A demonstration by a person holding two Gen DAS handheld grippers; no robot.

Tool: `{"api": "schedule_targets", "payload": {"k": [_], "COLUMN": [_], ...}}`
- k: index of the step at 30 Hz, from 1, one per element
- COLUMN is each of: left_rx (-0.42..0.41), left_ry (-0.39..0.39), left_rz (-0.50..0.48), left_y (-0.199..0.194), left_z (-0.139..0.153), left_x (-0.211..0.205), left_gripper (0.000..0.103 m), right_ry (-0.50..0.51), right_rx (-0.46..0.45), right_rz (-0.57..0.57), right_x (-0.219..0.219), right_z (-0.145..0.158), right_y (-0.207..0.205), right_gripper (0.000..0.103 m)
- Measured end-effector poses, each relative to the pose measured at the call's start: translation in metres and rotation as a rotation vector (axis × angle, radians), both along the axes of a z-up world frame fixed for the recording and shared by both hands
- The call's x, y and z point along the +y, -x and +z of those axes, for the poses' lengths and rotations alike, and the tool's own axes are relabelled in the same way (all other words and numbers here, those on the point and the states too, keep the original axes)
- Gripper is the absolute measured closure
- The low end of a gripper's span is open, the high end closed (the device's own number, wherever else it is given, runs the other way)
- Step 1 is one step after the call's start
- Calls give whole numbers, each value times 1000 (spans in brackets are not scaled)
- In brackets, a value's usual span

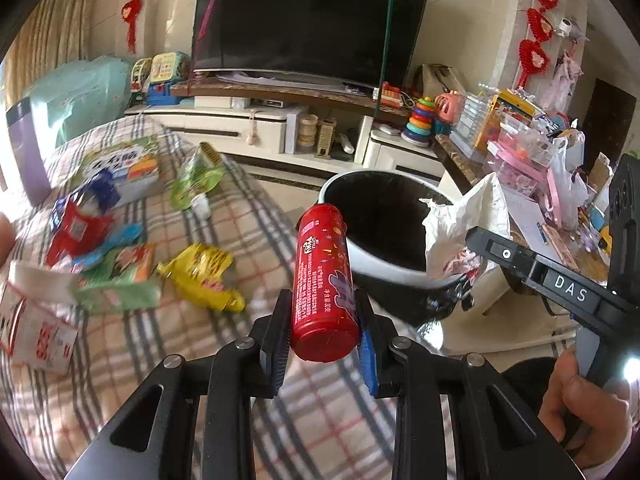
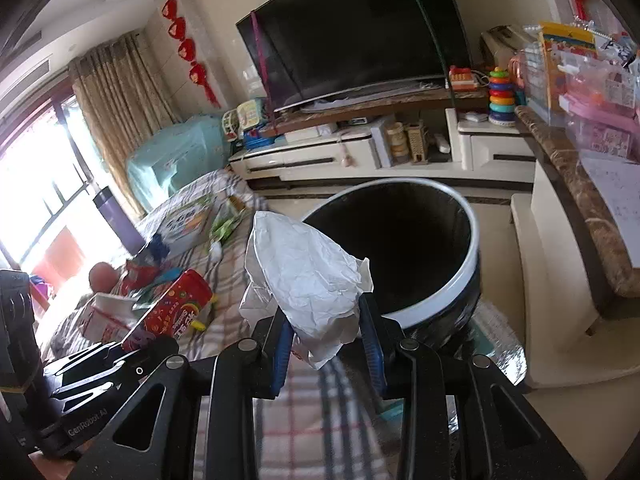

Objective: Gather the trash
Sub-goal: 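Carry the red tube and white tissue with both tools over the black bin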

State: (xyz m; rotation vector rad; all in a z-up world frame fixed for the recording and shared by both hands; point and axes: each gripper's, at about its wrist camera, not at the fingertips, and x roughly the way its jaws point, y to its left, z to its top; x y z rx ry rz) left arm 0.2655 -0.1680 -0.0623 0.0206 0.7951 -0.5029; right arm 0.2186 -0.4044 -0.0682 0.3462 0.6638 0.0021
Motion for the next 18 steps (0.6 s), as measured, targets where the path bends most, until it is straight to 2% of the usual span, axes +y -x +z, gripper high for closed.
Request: {"api": "schedule_targets", "payload": {"k": [9,18], "left_rx": [4,20], "left_ry": [-14,-36], "left_rz": [-27,-62], "left_y": [-29,-64], "left_z": [-7,-12], "left_x": [-36,-73], "left_gripper": [76,75], "right_ry": [17,26], "right_rx": [1,52], "right_rz": [-42,-45], "right_x": [-28,-48], "right_z": [5,-2], "right_y": [-19,-43], "right_gripper": [71,71]}}
